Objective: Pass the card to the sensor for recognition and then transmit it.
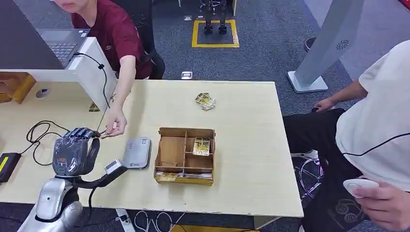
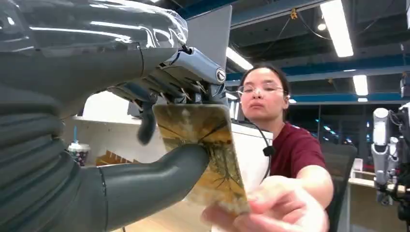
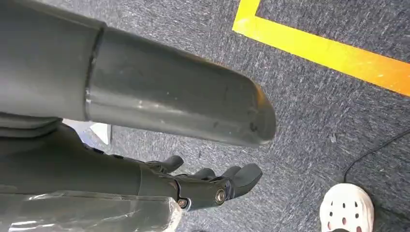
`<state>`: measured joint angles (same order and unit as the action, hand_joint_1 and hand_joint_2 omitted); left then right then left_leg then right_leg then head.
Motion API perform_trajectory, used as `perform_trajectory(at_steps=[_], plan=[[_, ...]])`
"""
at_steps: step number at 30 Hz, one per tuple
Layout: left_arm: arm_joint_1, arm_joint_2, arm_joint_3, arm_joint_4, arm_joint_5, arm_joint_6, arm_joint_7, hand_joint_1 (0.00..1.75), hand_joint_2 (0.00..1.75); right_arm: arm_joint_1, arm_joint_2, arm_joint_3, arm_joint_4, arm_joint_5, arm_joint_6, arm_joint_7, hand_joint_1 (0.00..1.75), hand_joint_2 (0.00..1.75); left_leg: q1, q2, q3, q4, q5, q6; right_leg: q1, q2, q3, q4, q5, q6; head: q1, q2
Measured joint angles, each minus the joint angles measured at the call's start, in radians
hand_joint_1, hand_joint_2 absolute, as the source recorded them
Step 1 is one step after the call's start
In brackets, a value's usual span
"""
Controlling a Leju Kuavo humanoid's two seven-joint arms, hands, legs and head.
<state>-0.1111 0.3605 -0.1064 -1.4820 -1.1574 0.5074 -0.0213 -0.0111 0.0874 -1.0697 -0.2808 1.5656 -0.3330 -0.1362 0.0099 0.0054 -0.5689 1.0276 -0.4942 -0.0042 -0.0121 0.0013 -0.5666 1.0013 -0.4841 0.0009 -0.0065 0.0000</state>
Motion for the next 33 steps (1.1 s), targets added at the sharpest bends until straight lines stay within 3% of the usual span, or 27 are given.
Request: perform_trajectory(at_steps=[11, 15, 23, 27, 33], plan=[[0.016, 0.003, 0.001, -0.001, 0.114, -0.038, -0.043, 1.75, 1.75, 0.000, -0.002, 0.001, 0.002, 0.000, -0.001, 0.000, 0.00, 0.00, 0.000, 0.000, 0.000, 0.000, 0.000, 0.000, 0.000, 0.000, 0.000, 0.000, 0.000, 0.000, 0.000, 0.000], [0.018, -0.005, 0.003, -0.011, 0.299, -0.252, -0.042, 1.75, 1.75, 0.001, -0.002, 0.001, 0.001, 0.000, 0.000, 0.009, 0.00, 0.00, 0.000, 0.000, 0.000, 0.000, 0.000, 0.000, 0.000, 0.000, 0.000, 0.000, 0.000, 0.000, 0.000, 0.000], [0.023, -0.010, 0.005, -0.045, 0.470, -0.433, -0.068, 1.75, 1.75, 0.002, -0.002, 0.001, -0.007, 0.000, 0.010, 0.012, 0.00, 0.00, 0.000, 0.000, 0.000, 0.000, 0.000, 0.000, 0.000, 0.000, 0.000, 0.000, 0.000, 0.000, 0.000, 0.000], [0.022, -0.010, 0.003, -0.065, 0.475, -0.487, -0.073, 1.75, 1.75, 0.003, -0.002, 0.001, -0.013, 0.000, 0.013, 0.011, 0.00, 0.00, 0.000, 0.000, 0.000, 0.000, 0.000, 0.000, 0.000, 0.000, 0.000, 0.000, 0.000, 0.000, 0.000, 0.000], [0.011, -0.013, -0.010, -0.074, 0.465, -0.497, -0.064, 1.75, 1.75, 0.003, -0.001, 0.001, -0.015, 0.000, 0.012, 0.010, 0.00, 0.00, 0.000, 0.000, 0.000, 0.000, 0.000, 0.000, 0.000, 0.000, 0.000, 0.000, 0.000, 0.000, 0.000, 0.000]])
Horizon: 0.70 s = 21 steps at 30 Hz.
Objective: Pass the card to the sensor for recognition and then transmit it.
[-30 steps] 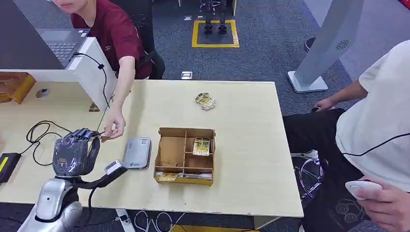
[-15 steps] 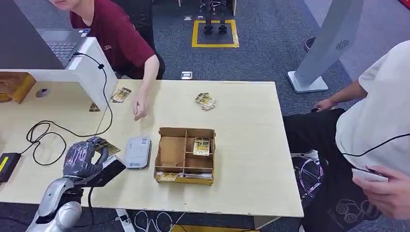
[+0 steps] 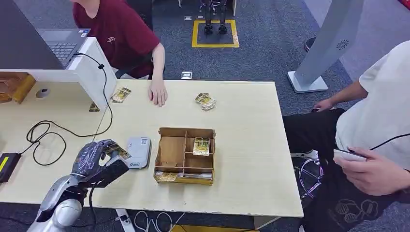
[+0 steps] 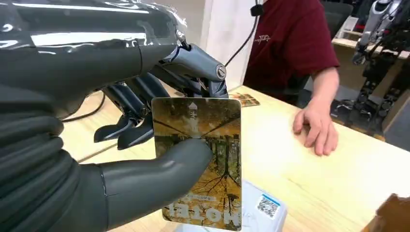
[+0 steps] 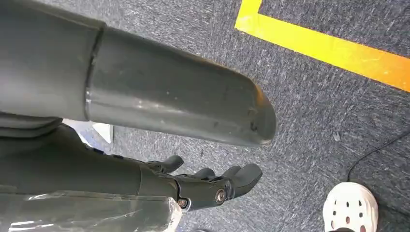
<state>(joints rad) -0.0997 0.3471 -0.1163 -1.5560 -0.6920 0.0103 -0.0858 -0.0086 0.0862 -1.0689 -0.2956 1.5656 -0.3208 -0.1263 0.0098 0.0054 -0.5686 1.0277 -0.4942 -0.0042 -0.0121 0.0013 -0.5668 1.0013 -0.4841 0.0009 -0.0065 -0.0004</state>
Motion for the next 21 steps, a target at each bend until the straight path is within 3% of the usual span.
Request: perform_trajectory(at_steps=[5, 12, 21], plan=[[-0.018, -0.009, -0.013, -0.001, 0.016, 0.000, 0.016, 1.75, 1.75, 0.000, 0.000, 0.000, 0.000, 0.000, -0.003, 0.000, 0.00, 0.00, 0.000, 0.000, 0.000, 0.000, 0.000, 0.000, 0.000, 0.000, 0.000, 0.000, 0.000, 0.000, 0.000, 0.000], [-0.111, -0.090, -0.076, 0.033, -0.023, 0.005, 0.111, 1.75, 1.75, -0.003, 0.001, 0.029, 0.000, 0.000, -0.008, 0.014, 0.00, 0.00, 0.000, -0.001, 0.000, 0.001, 0.000, 0.000, 0.000, -0.001, 0.000, 0.000, 0.001, 0.001, 0.000, 0.000], [-0.170, -0.153, -0.151, 0.147, -0.060, 0.023, 0.159, 1.75, 1.75, -0.009, 0.001, 0.072, 0.003, 0.000, -0.020, 0.024, 0.00, 0.00, 0.000, 0.000, 0.000, 0.001, 0.000, 0.000, 0.000, 0.000, 0.000, 0.000, 0.001, 0.001, 0.000, 0.000]])
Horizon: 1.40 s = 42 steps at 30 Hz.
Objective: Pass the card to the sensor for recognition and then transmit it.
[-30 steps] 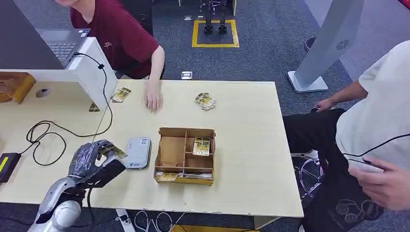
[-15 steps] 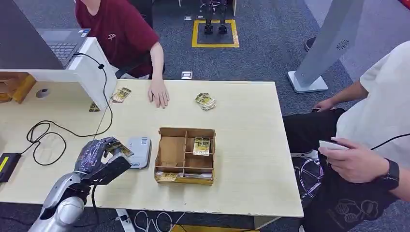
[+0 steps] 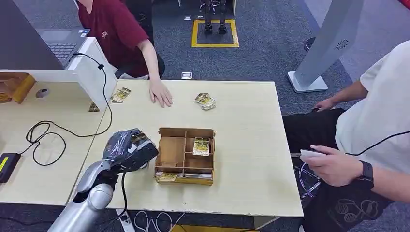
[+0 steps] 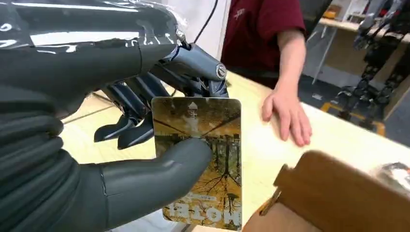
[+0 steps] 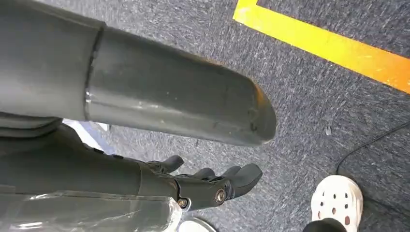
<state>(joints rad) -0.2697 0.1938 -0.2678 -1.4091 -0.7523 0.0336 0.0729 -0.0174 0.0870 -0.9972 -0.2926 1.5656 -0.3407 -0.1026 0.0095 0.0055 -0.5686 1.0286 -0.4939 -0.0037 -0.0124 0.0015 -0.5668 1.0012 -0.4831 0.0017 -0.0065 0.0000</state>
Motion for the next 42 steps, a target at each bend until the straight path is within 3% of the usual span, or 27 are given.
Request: perform_trajectory(at_steps=[12, 19, 25, 42], plan=[[-0.002, -0.009, -0.001, 0.097, -0.050, 0.083, 0.041, 1.75, 1.75, -0.003, 0.000, 0.027, 0.008, 0.000, -0.011, 0.000, 0.00, 0.00, 0.000, 0.000, 0.000, 0.000, 0.000, 0.000, 0.000, 0.000, 0.000, 0.000, 0.000, 0.000, 0.000, 0.000], [-0.002, -0.008, 0.040, 0.110, -0.052, 0.109, 0.041, 1.75, 1.75, -0.003, 0.000, 0.028, 0.010, 0.000, -0.013, 0.000, 0.00, 0.00, 0.000, 0.000, 0.000, 0.000, 0.000, 0.000, 0.000, 0.000, 0.000, 0.000, 0.000, 0.000, 0.000, 0.000], [-0.001, -0.008, 0.052, 0.122, -0.120, 0.129, 0.064, 1.75, 1.75, -0.003, 0.000, 0.033, 0.010, -0.001, -0.012, 0.001, 0.00, 0.00, 0.000, 0.000, 0.000, 0.000, 0.000, 0.000, 0.000, 0.000, 0.000, 0.000, 0.000, 0.000, 0.000, 0.000], [0.017, -0.009, 0.062, 0.145, -0.138, 0.100, 0.060, 1.75, 1.75, 0.000, 0.000, 0.034, 0.010, 0.000, -0.012, 0.002, 0.00, 0.00, 0.000, 0.000, -0.001, 0.000, 0.000, 0.000, 0.000, 0.000, 0.000, 0.000, 0.000, 0.000, 0.000, 0.000]])
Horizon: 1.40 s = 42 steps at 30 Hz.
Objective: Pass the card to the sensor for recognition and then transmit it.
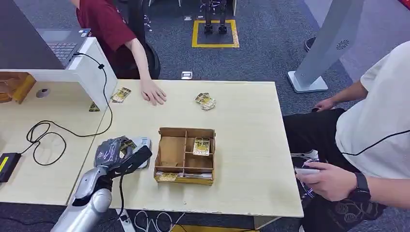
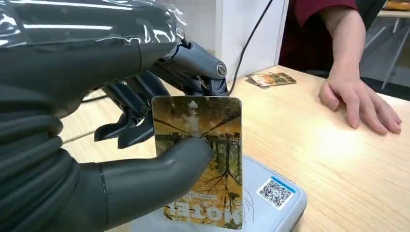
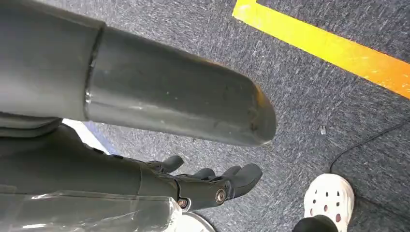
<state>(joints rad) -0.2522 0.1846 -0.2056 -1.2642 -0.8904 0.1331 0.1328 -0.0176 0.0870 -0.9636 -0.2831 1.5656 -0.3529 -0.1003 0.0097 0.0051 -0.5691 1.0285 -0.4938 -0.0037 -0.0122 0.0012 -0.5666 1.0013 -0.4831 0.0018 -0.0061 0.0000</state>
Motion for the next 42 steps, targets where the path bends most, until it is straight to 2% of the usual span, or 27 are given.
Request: perform_trajectory(at_steps=[16, 42], plan=[[-0.012, -0.021, 0.000, 0.036, -0.063, -0.027, 0.015, 1.75, 1.75, -0.001, 0.000, 0.006, 0.000, 0.000, 0.000, 0.000, 0.00, 0.00, 0.000, 0.000, 0.000, 0.000, 0.000, 0.000, 0.000, 0.000, 0.000, 0.000, 0.000, 0.000, 0.000, 0.000], [-0.016, -0.043, 0.000, 0.071, -0.105, -0.017, 0.021, 1.75, 1.75, -0.010, 0.000, 0.019, 0.000, 0.000, 0.000, -0.002, 0.00, 0.00, 0.000, 0.000, 0.001, 0.000, 0.000, 0.000, 0.000, 0.000, 0.002, 0.000, 0.000, 0.000, 0.000, 0.000]])
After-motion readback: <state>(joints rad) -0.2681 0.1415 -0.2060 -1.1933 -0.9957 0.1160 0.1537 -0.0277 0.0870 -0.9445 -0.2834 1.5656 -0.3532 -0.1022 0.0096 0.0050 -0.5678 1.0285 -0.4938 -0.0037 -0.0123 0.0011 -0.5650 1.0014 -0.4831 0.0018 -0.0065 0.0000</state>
